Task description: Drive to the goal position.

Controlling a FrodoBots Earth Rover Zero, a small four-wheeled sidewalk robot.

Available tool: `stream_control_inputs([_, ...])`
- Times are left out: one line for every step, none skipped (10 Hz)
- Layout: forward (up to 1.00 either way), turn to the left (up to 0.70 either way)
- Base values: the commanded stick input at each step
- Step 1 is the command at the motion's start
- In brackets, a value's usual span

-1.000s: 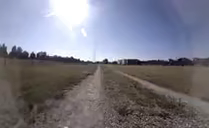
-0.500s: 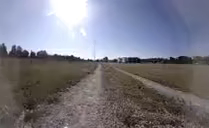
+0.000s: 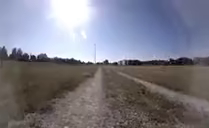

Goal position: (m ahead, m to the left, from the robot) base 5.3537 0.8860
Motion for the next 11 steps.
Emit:
stream_control_inputs([0.50,0.00])
stream_control_inputs([0.50,0.00])
stream_control_inputs([0.50,0.00])
stream_control_inputs([0.50,0.00])
stream_control_inputs([0.50,0.00])
stream_control_inputs([0.50,0.00])
stream_control_inputs([0.50,0.00])
stream_control_inputs([0.50,0.00])
stream_control_inputs([0.50,0.00])
stream_control_inputs([0.50,0.00])
stream_control_inputs([0.50,0.00])
